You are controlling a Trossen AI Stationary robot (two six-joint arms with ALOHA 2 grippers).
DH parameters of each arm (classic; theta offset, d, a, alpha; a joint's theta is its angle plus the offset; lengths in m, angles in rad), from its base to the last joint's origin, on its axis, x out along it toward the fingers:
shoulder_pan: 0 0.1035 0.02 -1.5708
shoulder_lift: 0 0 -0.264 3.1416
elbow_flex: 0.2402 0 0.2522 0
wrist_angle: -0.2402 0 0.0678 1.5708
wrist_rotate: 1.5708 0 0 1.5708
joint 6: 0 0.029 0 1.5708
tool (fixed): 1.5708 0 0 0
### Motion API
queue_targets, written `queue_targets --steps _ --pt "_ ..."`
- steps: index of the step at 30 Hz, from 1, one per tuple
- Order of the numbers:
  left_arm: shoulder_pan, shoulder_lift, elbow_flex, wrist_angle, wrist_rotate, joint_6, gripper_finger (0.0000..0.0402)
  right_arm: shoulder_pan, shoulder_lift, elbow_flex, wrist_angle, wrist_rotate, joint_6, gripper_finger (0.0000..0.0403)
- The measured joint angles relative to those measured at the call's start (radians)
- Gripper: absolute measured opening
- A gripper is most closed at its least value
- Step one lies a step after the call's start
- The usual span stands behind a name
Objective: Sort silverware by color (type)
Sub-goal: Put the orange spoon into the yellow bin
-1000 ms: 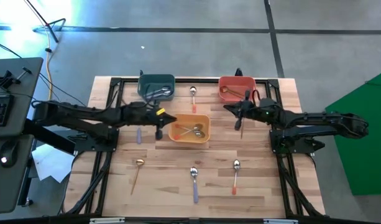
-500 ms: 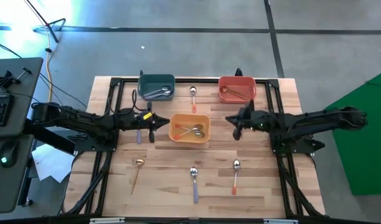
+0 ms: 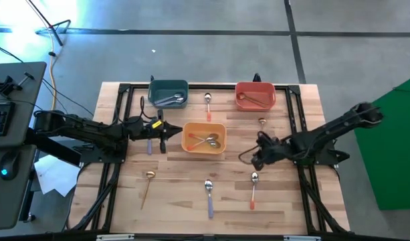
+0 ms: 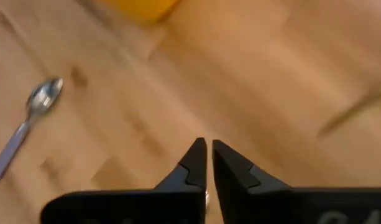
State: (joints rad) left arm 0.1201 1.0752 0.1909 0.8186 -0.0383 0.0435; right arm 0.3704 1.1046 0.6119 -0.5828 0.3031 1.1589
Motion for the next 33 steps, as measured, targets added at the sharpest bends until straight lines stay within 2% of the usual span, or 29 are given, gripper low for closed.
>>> queue_targets --steps 5,10,13,17,21,26,33 --pt "0.018 0.000 0.000 -0.001 0.000 0.001 0.0017 0.086 0.145 0.181 -0.163 -0.123 0.183 0.0062" --pt "0.038 0.000 0.000 0.007 0.001 -0.010 0.0017 0.128 0.284 0.302 -0.214 -0.241 0.432 0.0122" --pt "0.039 0.000 0.000 0.007 0.000 -0.014 0.0017 0.145 0.366 0.348 -0.213 -0.304 0.548 0.0139" --pt "0.039 0.000 0.000 0.007 0.008 -0.025 0.0017 0.169 0.467 0.379 -0.213 -0.372 0.595 0.0142" --pt "0.039 0.000 0.000 0.007 0.064 -0.051 0.0017 0.183 0.536 0.382 -0.213 -0.379 0.636 0.0142" --pt "0.034 0.000 0.000 0.007 0.112 -0.052 0.0017 0.187 0.607 0.382 -0.195 -0.324 0.685 0.0142" --pt "0.034 0.001 0.000 0.005 0.134 -0.110 0.0017 0.194 0.683 0.387 -0.157 -0.275 0.724 0.0131"
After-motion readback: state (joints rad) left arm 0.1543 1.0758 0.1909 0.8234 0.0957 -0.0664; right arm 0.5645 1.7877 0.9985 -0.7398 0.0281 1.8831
